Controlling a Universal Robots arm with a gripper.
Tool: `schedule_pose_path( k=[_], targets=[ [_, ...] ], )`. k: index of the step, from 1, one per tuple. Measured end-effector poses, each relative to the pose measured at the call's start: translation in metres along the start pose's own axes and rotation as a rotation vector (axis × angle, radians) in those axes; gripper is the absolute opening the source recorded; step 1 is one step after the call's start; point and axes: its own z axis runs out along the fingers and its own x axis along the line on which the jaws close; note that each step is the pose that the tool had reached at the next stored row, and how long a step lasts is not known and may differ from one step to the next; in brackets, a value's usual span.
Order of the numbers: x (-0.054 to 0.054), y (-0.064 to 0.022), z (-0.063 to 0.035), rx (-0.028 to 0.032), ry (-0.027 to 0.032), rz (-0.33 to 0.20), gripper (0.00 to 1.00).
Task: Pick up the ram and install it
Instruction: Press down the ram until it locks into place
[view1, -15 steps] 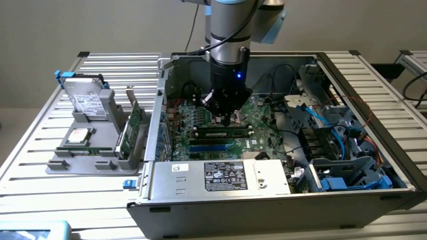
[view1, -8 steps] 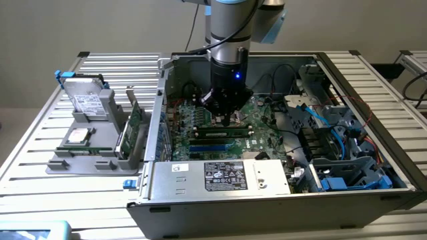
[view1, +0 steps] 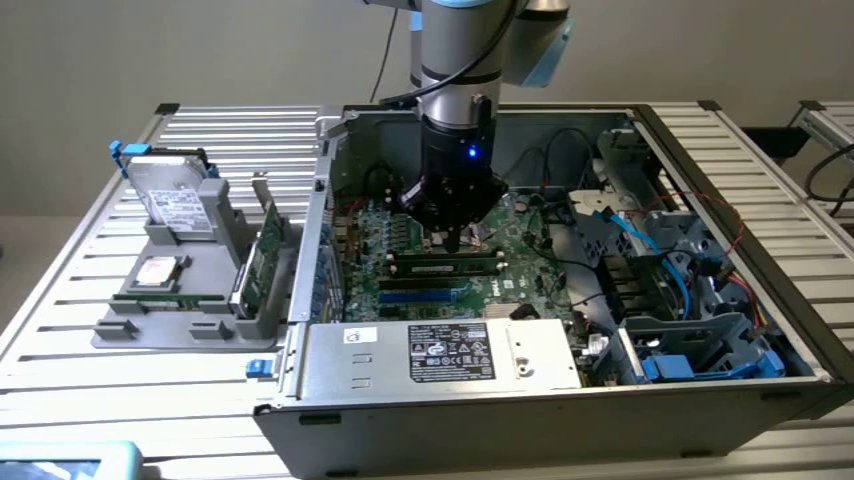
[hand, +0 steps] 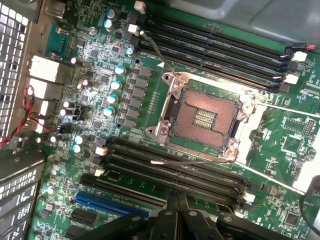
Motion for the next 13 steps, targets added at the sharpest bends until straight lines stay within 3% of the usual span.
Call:
schedule_pose_path(
  k=[10,13],
  targets=[
    [0.0,0.0,0.0,0.0023,-0.0041,0.097,0.11],
    [-0.0001,0.0001,0.0001,0.0057,-0.0048,0.121,0.11]
  ],
)
